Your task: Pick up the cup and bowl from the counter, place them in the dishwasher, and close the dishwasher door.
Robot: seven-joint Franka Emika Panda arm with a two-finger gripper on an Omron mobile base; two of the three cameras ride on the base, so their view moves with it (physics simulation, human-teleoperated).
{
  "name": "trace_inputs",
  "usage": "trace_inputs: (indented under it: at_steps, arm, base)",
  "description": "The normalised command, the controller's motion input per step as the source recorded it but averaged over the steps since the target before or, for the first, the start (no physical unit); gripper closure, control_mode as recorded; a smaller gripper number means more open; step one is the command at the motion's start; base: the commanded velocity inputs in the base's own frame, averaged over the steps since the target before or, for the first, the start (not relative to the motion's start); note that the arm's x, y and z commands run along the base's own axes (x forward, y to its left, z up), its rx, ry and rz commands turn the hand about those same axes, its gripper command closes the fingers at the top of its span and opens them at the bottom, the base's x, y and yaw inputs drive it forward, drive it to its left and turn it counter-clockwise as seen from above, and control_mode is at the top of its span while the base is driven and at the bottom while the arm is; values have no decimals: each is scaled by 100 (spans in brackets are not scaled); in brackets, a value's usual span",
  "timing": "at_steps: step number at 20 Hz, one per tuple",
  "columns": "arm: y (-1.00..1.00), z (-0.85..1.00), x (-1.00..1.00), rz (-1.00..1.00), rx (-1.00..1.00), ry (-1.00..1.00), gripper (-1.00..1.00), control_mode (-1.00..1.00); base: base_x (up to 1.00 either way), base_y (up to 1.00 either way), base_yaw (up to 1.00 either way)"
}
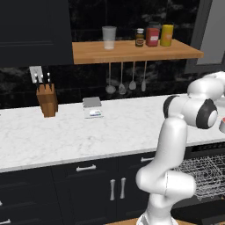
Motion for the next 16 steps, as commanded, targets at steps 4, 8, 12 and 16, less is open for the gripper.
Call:
trace_inputs:
  at_steps: [4,8,12,16]
  arm:
    - [-3,-49,0,0,0,9,-100,-100]
    - [0,-45,17,7,-3,16,-100,-100]
    - [-6,0,28,12,-4,14,-100,-100]
    - [-33,0,0,3,2,6,-100,-100]
  base:
    - [0,0,0]
    - [0,0,0]
    - [0,0,0]
    - [0,0,0]
